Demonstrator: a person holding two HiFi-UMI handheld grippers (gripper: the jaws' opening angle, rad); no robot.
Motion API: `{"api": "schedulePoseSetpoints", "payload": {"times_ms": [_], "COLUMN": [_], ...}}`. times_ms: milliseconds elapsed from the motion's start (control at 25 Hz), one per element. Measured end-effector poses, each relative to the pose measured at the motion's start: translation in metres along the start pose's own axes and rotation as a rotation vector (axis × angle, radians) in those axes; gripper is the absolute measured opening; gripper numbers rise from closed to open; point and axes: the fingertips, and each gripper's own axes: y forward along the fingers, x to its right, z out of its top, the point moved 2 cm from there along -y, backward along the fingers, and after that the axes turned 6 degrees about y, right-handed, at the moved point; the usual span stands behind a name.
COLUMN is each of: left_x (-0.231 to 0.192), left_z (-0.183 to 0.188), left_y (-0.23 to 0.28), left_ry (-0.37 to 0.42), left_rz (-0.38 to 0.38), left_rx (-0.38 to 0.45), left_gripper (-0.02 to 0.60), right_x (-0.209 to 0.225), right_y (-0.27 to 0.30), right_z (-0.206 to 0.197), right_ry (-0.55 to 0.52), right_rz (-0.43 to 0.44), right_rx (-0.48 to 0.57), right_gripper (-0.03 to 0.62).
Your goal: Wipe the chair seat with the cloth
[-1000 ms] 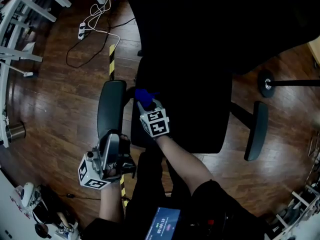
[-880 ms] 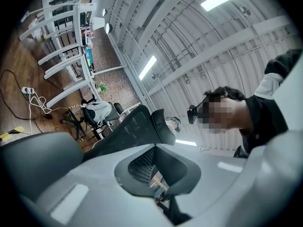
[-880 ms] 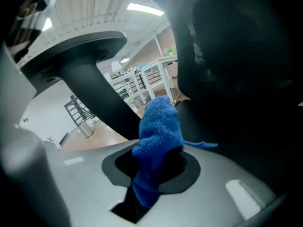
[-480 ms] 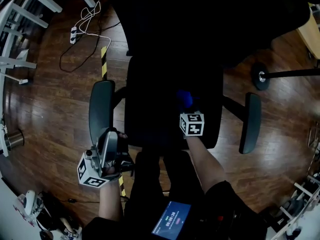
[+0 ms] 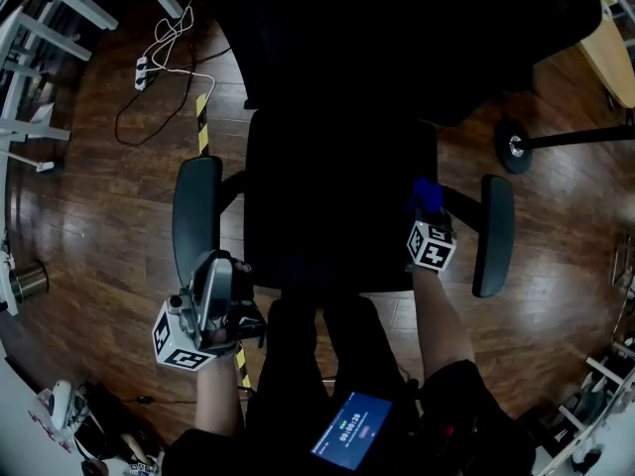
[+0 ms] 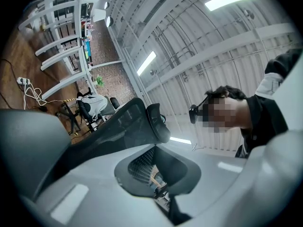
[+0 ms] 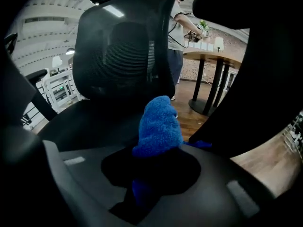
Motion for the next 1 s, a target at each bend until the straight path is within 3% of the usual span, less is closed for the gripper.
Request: {"api": "schedulePoseSetpoints", "payload": {"times_ms": [80,200,440,560,680,840,1000], "left_x": [0.000,-0.001,0.000,0.001,0.004,0.003,0.003], "left_z": [0.004,0.009,0.017,0.021,0.021,0.018,0.012], "left_y": [-0.003,-0.007,-0.016,-0.018,-0.018,-0.022,-0.022], "left_ry": [0.004,0.011,0.014,0.015,0.018,0.010,-0.005], "left_rz": [0.001,0.006,0.018,0.026,0.020,0.022,0.015], "left_rx": [0.008,0.019,0.029,0.037,0.032,0.028,0.020], "left_gripper": [-0.008,-0.008,-0.008,-0.008,-0.008,-0.008,-0.008], "right_x": [-0.010,-0.065,-0.252,-0.341,-0.402,-0.414,-0.354], "right_y": [-0.001,-0.009,-0.031,-0.041,-0.049,-0.048,-0.030], "right_z": [0.001,0.007,0.001,-0.021,-0.063,-0.093,-0.087], "right_ry": [-0.024,-0.101,-0.083,-0.079,-0.169,-0.250,-0.163], "right_rz": [0.008,0.118,0.478,0.624,0.724,0.746,0.634], "right_rx": [-0.004,0.018,0.047,-0.008,-0.116,-0.145,-0.127], "right_gripper": [0.089,0.089,0.089,0.089,0.089,0.089,0.089]}}
